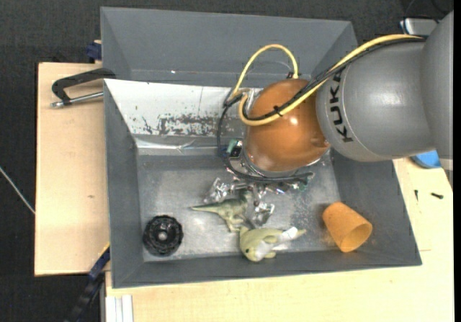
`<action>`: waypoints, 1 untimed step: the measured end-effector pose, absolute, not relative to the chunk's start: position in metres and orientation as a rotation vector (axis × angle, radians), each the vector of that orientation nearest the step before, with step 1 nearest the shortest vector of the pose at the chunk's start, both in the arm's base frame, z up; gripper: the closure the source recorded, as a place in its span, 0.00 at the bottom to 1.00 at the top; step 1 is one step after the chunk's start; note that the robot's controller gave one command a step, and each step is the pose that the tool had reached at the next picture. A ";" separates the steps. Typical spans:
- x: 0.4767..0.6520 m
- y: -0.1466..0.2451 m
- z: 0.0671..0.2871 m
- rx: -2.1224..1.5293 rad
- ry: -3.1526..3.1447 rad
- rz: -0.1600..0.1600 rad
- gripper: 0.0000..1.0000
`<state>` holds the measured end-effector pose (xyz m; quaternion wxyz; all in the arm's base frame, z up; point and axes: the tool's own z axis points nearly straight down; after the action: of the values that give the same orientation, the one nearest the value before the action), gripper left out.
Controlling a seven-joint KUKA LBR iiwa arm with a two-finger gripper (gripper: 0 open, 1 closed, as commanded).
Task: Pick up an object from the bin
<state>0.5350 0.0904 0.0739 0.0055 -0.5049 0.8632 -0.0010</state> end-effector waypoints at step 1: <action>0.535 0.090 0.073 -1.577 2.705 -0.001 1.00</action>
Offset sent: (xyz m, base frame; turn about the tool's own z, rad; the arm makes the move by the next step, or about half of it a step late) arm 0.0000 0.0000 0.0000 0.0000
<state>0.5348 0.0897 0.0733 0.0055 -0.5037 0.8639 -0.0004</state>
